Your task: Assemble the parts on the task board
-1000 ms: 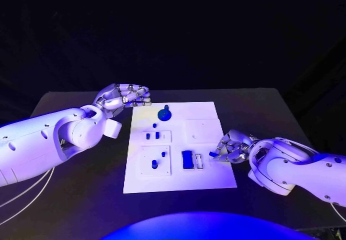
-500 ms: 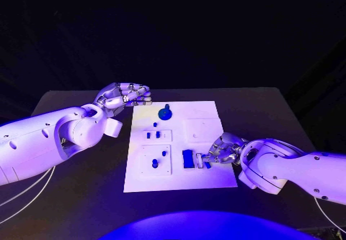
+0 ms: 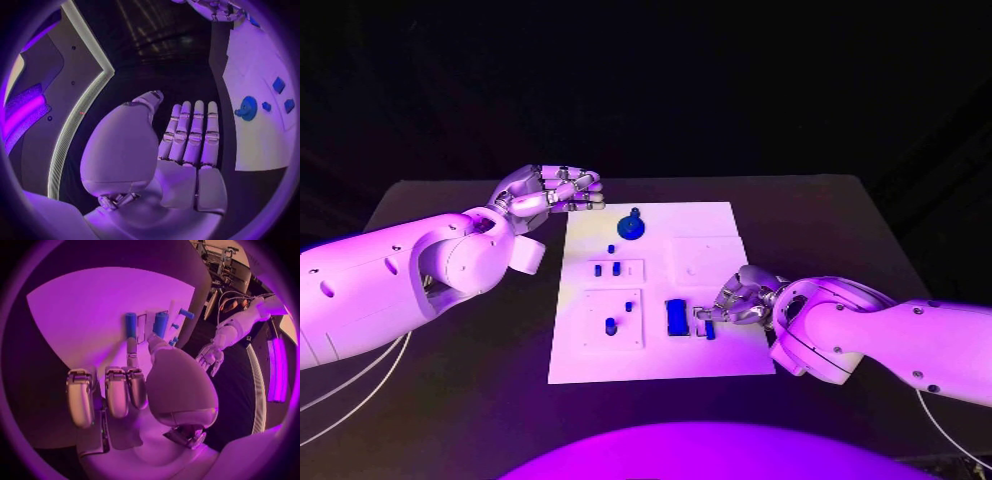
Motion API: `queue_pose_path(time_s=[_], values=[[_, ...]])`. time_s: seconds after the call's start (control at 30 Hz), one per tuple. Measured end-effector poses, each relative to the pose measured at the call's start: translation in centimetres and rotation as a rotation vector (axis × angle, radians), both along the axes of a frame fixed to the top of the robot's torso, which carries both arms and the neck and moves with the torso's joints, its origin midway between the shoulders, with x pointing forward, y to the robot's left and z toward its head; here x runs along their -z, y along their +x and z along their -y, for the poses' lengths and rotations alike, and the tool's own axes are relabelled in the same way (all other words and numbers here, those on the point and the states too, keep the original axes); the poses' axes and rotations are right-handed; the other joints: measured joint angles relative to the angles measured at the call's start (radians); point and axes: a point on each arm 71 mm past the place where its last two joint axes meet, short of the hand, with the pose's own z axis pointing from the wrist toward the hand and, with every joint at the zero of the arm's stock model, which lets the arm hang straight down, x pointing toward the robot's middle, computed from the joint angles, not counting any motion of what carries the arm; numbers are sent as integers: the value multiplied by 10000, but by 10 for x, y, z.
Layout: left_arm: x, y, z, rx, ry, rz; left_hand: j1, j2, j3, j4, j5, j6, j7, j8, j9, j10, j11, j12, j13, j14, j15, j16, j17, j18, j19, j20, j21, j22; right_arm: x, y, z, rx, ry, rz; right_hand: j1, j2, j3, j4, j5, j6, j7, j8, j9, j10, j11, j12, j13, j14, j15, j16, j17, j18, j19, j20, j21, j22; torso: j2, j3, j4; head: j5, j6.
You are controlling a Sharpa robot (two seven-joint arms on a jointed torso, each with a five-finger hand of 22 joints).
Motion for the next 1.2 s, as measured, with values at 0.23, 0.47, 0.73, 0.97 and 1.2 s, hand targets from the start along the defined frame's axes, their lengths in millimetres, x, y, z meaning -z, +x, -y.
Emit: queue_pose_path(time_s=[0.23,0.47,0.73,0.97,1.2], values=[[0,0,-1,-14,9,-5,0,0,0,0,0,0,0,0,0,0,0,0,-1,0,0,0,0,0,0,0,0,-10,1,-1,5,57,-127,65,1,-1,-28,-28,0,-3,-2,-9,-28,0,0,0,0,0,0,0,-1,0,0,0,0,0,0,0,-12,18,0],[0,0,-1,-21,13,-8,0,0,0,0,0,0,0,0,-8,0,0,0,-1,0,0,-40,-1,0,0,0,0,-9,-2,-2,15,78,-352,368,73,-72,-54,-55,0,-3,-1,-9,-22,0,0,0,-1,0,0,0,-1,0,0,0,-1,-1,-6,6,-14,21,24],[0,0,-2,-24,18,-13,0,0,0,0,0,0,0,0,-8,0,0,0,-2,0,0,-40,-2,0,0,0,0,-18,-4,-3,17,-134,-571,601,217,-216,-211,-67,0,-3,-1,-9,2,0,0,0,-1,0,0,0,-1,0,0,0,-1,-2,-13,7,-17,4,27],[0,0,-1,-14,19,-22,0,0,0,0,0,0,0,0,-8,0,0,0,-2,0,0,-40,-2,0,0,0,0,-18,0,-5,11,-465,-668,481,217,-216,-249,-29,0,-4,-1,-9,2,0,1,0,-2,0,0,-1,-2,0,0,0,-1,-3,-8,3,-12,-19,11],[0,0,-2,-24,27,-29,0,0,0,0,0,0,1,0,-7,0,0,0,-3,-1,0,-40,-3,0,0,0,0,-17,7,-6,7,-627,-743,305,217,-216,-277,-1,0,-3,-1,-4,34,0,0,0,-2,0,0,0,-2,0,0,0,-1,-4,-2,-1,0,-6,-3]])
